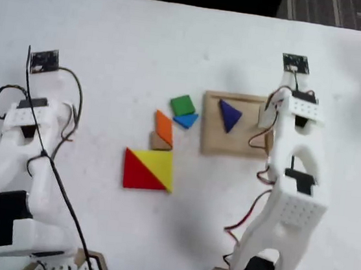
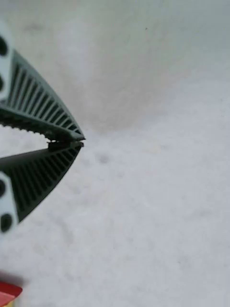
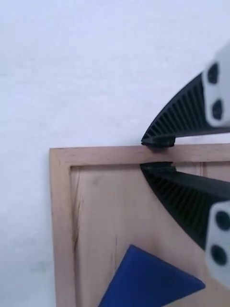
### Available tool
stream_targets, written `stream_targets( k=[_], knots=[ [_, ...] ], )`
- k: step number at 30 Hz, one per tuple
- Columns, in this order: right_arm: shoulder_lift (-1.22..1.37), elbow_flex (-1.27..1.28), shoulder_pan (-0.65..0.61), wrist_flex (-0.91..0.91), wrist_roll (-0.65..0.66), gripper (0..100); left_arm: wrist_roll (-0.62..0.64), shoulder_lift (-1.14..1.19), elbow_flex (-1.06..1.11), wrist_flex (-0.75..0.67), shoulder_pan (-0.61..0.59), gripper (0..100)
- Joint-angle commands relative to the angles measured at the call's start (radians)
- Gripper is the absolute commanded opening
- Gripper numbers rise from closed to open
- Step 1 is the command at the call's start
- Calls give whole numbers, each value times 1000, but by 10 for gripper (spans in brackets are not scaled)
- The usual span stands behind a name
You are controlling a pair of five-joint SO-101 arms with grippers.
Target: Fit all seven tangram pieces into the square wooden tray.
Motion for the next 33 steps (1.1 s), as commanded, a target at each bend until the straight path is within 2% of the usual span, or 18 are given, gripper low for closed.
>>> stream_targets(
  k=[1, 13, 18, 25, 33],
  knots=[
    [68, -206, -74, 79, 54, 17, 14, -4, -54, -25, -5, 24],
    [54, -212, -197, 183, 52, 18, 14, -4, -54, -26, -4, 24],
    [15, -141, -251, 179, 54, 18, 14, -4, -55, -26, -4, 24],
    [-216, 186, -325, 48, 35, 18, 14, -4, -55, -26, -4, 24],
    [-535, 577, -272, -42, -110, 17, 14, -4, -55, -26, -4, 24]
  ],
)
